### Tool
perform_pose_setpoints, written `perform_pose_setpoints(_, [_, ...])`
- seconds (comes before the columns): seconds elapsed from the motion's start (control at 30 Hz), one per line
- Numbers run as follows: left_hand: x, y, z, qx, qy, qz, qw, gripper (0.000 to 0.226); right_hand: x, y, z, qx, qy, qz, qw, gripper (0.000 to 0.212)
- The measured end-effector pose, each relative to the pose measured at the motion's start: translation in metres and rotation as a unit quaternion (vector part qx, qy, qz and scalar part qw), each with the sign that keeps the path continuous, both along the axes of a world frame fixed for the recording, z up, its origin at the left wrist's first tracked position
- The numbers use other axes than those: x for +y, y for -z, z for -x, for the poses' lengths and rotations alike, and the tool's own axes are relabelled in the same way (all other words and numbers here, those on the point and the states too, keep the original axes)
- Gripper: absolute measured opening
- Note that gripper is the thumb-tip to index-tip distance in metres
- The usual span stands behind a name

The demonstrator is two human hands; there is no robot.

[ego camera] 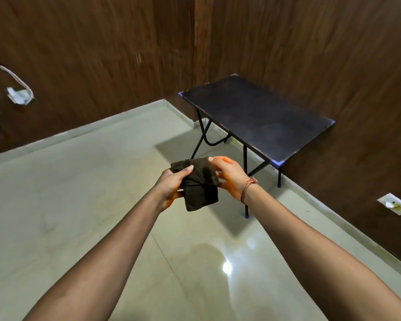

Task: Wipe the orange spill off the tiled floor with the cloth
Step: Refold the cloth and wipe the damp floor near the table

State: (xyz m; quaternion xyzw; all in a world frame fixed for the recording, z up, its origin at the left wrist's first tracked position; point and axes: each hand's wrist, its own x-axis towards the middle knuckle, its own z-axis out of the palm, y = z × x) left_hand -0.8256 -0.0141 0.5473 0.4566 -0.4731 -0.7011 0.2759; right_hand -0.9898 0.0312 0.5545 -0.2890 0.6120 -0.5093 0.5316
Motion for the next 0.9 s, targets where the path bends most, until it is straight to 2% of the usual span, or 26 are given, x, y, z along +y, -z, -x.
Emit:
perform_pose_setpoints(0.13, [-0.049, -0.023, 0.013, -0.012, -0.003, 0.04, 0.999, 0.012, -0.044, -0.013, 0.014, 0.044, -0.008, 0.013, 0.999, 0.037])
perform_pose_setpoints(0.3, [-0.11, -0.045, 0.028, -0.019, -0.011, 0.072, 0.997, 0.016, -0.105, -0.037, 0.033, 0.047, -0.02, 0.039, 0.998, 0.022])
perform_pose_setpoints(0.4, [-0.15, -0.052, 0.03, 0.005, 0.056, 0.026, 0.998, 0.026, -0.145, -0.04, 0.044, 0.072, -0.009, 0.055, 0.996, 0.027])
perform_pose_setpoints(0.53, [-0.228, -0.046, 0.039, -0.068, 0.164, 0.074, 0.981, 0.035, -0.205, -0.037, 0.054, 0.062, -0.012, 0.079, 0.995, 0.031])
perform_pose_setpoints(0.7, [-0.326, -0.041, 0.064, -0.08, 0.175, 0.1, 0.976, 0.027, -0.277, -0.023, 0.071, 0.028, 0.004, 0.003, 1.0, 0.025])
perform_pose_setpoints(0.8, [-0.385, -0.044, 0.084, -0.134, 0.246, 0.139, 0.95, 0.024, -0.315, -0.023, 0.083, 0.039, 0.057, 0.006, 0.998, 0.024])
perform_pose_setpoints(0.9, [-0.426, -0.042, 0.108, -0.157, 0.344, 0.127, 0.917, 0.044, -0.338, -0.025, 0.098, 0.066, 0.113, 0.022, 0.991, 0.019])
